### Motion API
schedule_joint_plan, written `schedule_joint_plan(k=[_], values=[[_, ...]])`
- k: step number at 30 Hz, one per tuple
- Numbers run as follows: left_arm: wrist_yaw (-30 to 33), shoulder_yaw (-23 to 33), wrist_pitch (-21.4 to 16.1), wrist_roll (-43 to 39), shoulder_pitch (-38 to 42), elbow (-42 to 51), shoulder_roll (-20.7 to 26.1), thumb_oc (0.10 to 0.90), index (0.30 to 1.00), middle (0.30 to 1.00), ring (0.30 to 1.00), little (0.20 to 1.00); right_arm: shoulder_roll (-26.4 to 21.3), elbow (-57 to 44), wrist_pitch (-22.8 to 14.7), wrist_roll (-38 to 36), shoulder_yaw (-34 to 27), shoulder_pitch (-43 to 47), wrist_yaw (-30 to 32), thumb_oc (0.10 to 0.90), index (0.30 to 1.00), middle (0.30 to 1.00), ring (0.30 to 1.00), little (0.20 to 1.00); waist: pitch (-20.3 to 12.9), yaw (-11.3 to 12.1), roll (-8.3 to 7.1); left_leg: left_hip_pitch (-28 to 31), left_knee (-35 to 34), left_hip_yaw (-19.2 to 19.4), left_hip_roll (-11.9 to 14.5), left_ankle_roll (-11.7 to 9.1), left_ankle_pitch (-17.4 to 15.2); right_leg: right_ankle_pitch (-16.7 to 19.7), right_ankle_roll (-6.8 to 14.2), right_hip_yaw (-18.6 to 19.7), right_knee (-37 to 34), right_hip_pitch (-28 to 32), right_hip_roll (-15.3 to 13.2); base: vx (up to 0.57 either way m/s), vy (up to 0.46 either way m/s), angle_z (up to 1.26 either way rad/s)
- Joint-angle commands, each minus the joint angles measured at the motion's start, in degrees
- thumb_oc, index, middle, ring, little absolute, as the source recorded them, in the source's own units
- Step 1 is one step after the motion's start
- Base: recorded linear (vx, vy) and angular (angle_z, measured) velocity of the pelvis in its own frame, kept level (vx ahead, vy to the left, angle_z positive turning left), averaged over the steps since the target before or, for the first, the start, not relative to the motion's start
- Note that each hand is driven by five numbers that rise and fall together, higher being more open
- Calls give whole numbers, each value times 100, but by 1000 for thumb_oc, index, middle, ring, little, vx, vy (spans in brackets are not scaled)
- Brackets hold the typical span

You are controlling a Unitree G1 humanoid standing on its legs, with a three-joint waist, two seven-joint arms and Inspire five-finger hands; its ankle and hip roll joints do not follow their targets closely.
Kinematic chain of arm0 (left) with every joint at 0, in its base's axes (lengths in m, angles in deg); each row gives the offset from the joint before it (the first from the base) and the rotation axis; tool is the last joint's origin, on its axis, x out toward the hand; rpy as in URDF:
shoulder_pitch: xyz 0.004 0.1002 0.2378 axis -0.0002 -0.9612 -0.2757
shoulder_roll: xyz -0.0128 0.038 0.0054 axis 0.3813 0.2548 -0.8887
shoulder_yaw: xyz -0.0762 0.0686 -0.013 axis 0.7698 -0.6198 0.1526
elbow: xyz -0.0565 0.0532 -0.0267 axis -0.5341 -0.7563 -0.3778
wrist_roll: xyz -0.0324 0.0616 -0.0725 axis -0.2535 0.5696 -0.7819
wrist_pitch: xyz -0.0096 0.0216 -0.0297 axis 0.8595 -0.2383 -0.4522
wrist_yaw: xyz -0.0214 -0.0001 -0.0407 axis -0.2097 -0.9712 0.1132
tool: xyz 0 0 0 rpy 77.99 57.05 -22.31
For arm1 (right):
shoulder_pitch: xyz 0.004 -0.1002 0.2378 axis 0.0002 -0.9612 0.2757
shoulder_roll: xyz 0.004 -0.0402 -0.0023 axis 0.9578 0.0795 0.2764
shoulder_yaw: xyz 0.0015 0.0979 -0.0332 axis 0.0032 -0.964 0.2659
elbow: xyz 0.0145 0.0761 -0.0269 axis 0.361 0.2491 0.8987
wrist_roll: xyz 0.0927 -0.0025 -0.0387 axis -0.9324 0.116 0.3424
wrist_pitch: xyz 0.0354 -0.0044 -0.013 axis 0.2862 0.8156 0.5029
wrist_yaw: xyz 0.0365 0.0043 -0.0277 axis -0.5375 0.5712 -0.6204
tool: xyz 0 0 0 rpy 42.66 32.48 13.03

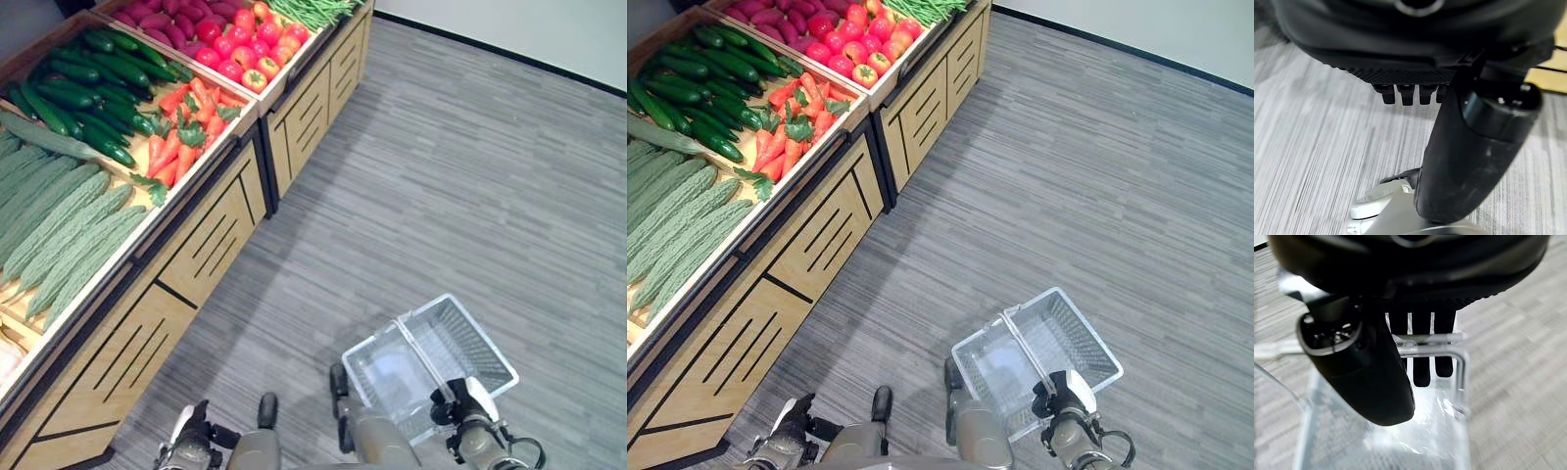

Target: Get the vegetables into the basket

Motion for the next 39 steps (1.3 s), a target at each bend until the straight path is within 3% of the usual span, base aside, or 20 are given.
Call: schedule_joint_plan(k=[1, 7, 8, 9, 10, 16, 21, 25, 30, 34, 36, 37, 39], values=[[116, -12, -8, -87, 189, -112, -22, 900, 1000, 1000, 1000, 1000, -555, -134, -143, -158, -105, -88, 281, 400, 300, 300, 300, 300, -40, -16, 49, -95, 5, -227, -347, 46, -49, -16, 351, 370, 461, -165, -246, 56, -114, 51], [165, -84, 22, -135, 261, -82, -80, 900, 1000, 1000, 1000, 1000, -696, -125, -141, -265, -253, -243, 310, 400, 300, 300, 300, 300, -51, -61, 105, -333, 240, -383, -235, -137, -23, -177, 218, 24, 438, -66, -316, 50, -132, 45], [172, -142, 30, -136, 311, -32, -111, 900, 1000, 1000, 1000, 1000, -738, -108, -133, -311, -400, -366, 368, 400, 300, 300, 300, 300, -11, -157, 126, -509, 361, 212, -60, -204, 41, -188, 220, -210, 376, 28, -497, -38, 4, 99], [177, -204, 37, -113, 366, 5, -142, 900, 1000, 1000, 1000, 1000, -767, -58, -102, -364, -524, -424, 410, 400, 300, 300, 300, 300, 17, -266, 156, -561, 270, 936, 284, -283, 234, -204, 252, -423, 338, 101, -660, -47, 7, 121], [216, -286, 46, -65, 427, 48, -144, 900, 1000, 1000, 1000, 1000, -743, 5, -71, -473, -626, -496, 452, 400, 300, 300, 300, 300, 40, -279, 230, -600, 120, 1274, 498, -364, 415, -203, 300, -632, 277, 170, -751, -28, 32, 95], [293, -370, 99, 43, 506, 48, -125, 900, 1000, 1000, 1000, 1000, -714, 105, -39, -561, -753, -594, 480, 400, 300, 300, 300, 300, -46, -278, 419, -809, -369, 1821, 933, -535, 1064, -390, 377, -1090, 353, 340, -954, 67, 90, 76], [267, -391, 100, 75, 468, 39, -119, 900, 1000, 1000, 1000, 1000, -641, 248, 14, -520, -731, -555, 418, 400, 300, 300, 300, 300, -134, -246, 411, -670, -446, 1858, 809, -447, 912, -401, 470, -1137, 331, 486, -1091, 104, 172, 14], [224, -350, 93, 98, 440, 10, -63, 900, 1000, 1000, 1000, 1000, -541, 363, 73, -423, -695, -475, 360, 400, 300, 300, 300, 300, -150, -177, 260, -578, -404, 1911, 525, -270, 665, -287, 619, -959, 300, 613, -1327, 111, 265, 22], [201, -178, 37, -16, 389, 11, 107, 900, 1000, 1000, 1000, 1000, -340, 406, 112, -278, -474, -219, 311, 400, 300, 300, 300, 300, -174, -22, 5, -490, -528, 1830, 85, 28, 415, 288, 870, -609, 539, 480, -1592, 78, 274, 4], [188, -143, 11, -71, 325, 48, 132, 900, 1000, 1000, 1000, 1000, -318, 410, 97, -253, -411, -121, 309, 400, 300, 300, 300, 300, -135, 50, -10, -389, -520, 1770, -11, 155, 309, 444, 881, -514, 1064, 345, -1585, 36, 144, -2], [187, -132, -7, -119, 299, 78, 152, 900, 1000, 1000, 1000, 1000, -312, 397, 72, -241, -357, -65, 295, 400, 300, 300, 300, 300, -105, 79, 42, -346, -506, 1694, -36, 219, 279, 543, 846, -342, 1544, 165, -1496, 66, 130, -5], [180, -124, -13, -145, 319, 57, 186, 900, 1000, 1000, 1000, 1000, -289, 366, 58, -244, -275, -6, 275, 400, 300, 300, 300, 300, -61, 7, 75, -287, -515, 1560, -58, 234, 267, 455, 792, -41, 1651, 52, -1252, 139, 98, 1], [165, -174, -49, -139, 383, -17, 181, 900, 1000, 1000, 1000, 1000, -264, 396, -20, -359, -241, 67, 326, 400, 300, 300, 300, 300, -11, -81, 160, -169, -579, 1320, -106, 199, 276, -49, 629, 272, 1177, -248, -773, 163, 51, 49]])
